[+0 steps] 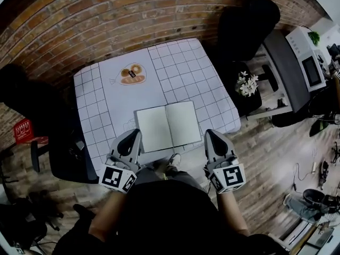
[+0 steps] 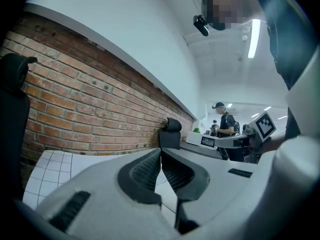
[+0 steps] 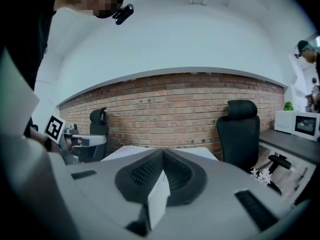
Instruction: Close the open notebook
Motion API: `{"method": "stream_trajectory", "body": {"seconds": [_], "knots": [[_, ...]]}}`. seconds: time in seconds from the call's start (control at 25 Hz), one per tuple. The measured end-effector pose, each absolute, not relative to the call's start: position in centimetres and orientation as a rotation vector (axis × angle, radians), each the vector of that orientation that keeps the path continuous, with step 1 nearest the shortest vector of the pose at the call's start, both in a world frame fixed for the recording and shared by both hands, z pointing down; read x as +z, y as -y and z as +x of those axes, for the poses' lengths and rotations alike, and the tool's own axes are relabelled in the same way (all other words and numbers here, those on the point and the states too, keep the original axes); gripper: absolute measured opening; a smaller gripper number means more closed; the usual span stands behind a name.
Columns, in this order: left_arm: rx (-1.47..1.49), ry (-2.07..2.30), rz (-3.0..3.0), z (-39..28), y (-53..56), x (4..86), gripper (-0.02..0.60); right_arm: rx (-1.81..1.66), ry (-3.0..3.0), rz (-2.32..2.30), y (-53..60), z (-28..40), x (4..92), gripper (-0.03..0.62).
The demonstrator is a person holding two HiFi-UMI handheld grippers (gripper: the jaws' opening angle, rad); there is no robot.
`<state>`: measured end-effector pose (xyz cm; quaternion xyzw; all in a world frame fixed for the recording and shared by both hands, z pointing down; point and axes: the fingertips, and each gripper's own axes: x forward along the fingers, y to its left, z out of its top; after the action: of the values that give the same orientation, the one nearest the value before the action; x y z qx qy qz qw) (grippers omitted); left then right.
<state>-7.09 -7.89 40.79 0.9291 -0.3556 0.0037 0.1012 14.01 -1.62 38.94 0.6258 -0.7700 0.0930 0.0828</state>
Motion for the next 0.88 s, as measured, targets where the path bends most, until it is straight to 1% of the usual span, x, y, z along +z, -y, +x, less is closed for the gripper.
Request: {"method": "stream_trajectory", "body": {"seconds": [0.16, 0.44, 0.88], "knots": [[0.089, 1.093, 2.703, -7.0, 7.5, 43.2, 0.026, 0.414, 2.292, 1.877, 2.3, 15.4, 41.7, 0.014], [0.242, 1.150, 2.637, -7.9, 7.1, 48.5, 0.028, 0.557, 2.210, 1.827, 3.1, 17.1, 49.4, 0.014], [0.426, 1.226, 2.410, -8.8, 7.6, 57.9, 0.029, 0.555, 2.027, 1.716, 4.7, 19.4, 58.9, 0.014]]}}
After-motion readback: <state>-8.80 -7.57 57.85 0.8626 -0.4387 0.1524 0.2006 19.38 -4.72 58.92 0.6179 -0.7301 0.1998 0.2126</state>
